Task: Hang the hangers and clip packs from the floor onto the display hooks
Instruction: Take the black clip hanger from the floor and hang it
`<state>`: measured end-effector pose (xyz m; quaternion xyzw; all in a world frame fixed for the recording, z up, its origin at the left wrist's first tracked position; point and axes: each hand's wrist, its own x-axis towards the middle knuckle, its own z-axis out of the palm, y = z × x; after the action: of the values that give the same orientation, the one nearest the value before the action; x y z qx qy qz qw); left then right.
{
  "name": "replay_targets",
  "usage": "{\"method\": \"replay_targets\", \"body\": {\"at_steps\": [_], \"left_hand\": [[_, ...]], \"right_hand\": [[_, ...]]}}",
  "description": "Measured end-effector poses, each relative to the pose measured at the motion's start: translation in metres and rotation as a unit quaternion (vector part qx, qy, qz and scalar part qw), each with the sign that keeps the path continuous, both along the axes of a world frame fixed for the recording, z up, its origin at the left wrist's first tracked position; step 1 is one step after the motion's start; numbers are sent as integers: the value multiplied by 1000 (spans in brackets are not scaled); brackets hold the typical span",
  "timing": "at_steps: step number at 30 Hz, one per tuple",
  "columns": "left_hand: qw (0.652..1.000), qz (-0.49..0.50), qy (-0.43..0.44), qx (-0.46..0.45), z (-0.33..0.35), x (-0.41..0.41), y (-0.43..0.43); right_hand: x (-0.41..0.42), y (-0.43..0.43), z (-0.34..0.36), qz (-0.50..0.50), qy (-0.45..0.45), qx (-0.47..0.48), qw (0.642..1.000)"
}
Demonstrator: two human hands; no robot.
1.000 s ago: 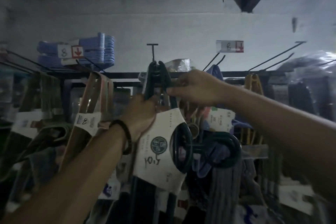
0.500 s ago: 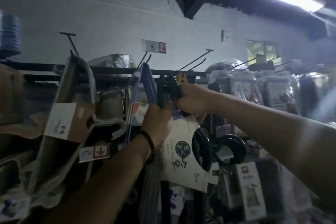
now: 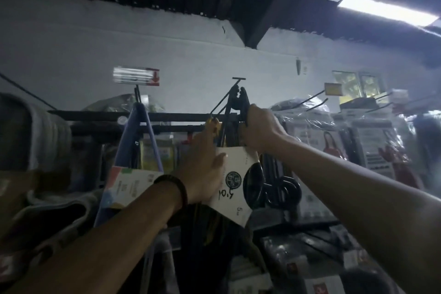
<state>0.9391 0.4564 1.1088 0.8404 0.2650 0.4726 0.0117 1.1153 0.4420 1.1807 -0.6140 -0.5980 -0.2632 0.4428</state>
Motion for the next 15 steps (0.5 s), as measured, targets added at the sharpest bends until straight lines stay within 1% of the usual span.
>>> {"method": "replay_targets", "body": {"at_steps": [3,6,8,10,13,15], "left_hand": [[997,46,48,46,0,18,23],[995,60,61,50,0,29,40],[991,97,71,57,0,32,45],[985,125,89,81,4,32,52],[967,169,141,127,19,34,65],[951,222,175,122,28,37,76]], "right_hand": [[18,28,8,17,1,71,997],[25,54,11,28,-16,100,994],[26,64,14,36,-16,107,993],[27,72,18,35,-9,100,994],[26,82,26,27,3,55,998],[25,93,28,39,9,33,999]]}}
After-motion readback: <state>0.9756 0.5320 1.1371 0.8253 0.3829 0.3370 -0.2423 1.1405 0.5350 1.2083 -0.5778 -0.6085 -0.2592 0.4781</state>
